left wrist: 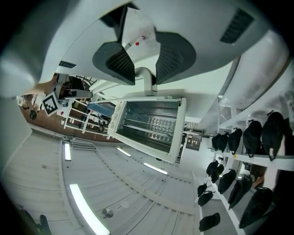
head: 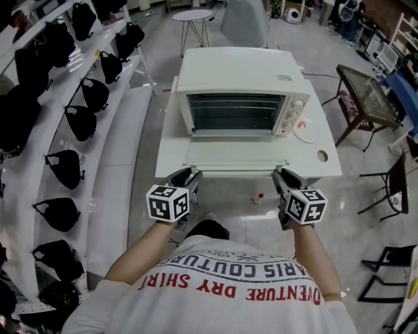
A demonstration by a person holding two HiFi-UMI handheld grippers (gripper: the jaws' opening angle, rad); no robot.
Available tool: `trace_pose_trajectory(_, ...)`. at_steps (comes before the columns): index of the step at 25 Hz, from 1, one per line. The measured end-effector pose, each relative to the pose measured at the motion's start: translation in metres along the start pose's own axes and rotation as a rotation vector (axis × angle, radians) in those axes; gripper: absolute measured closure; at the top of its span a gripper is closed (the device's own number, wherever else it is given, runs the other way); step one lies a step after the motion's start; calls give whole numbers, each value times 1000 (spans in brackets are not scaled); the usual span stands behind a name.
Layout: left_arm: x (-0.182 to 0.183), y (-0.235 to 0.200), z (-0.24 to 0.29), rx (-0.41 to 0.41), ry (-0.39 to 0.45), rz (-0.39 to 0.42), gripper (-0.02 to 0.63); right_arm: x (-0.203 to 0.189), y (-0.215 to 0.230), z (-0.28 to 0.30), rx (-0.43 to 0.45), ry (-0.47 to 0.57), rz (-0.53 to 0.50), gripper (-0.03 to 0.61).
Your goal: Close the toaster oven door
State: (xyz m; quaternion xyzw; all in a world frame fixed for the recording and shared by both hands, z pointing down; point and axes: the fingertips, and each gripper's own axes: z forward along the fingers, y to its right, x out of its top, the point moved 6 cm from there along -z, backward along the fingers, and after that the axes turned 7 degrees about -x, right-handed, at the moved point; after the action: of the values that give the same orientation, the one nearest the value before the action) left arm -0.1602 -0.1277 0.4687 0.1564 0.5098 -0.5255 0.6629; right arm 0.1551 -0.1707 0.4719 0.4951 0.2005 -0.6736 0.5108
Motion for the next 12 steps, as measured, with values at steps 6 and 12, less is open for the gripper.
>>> trace_pose_trajectory(6, 22, 0, -2, -20, 29, -6, 454, 23, -3, -1, -2, 38, -26, 477)
trace_pose_trajectory(12, 44, -1, -2, -41, 43, 10, 453, 44, -3, 1, -1, 51, -27, 476)
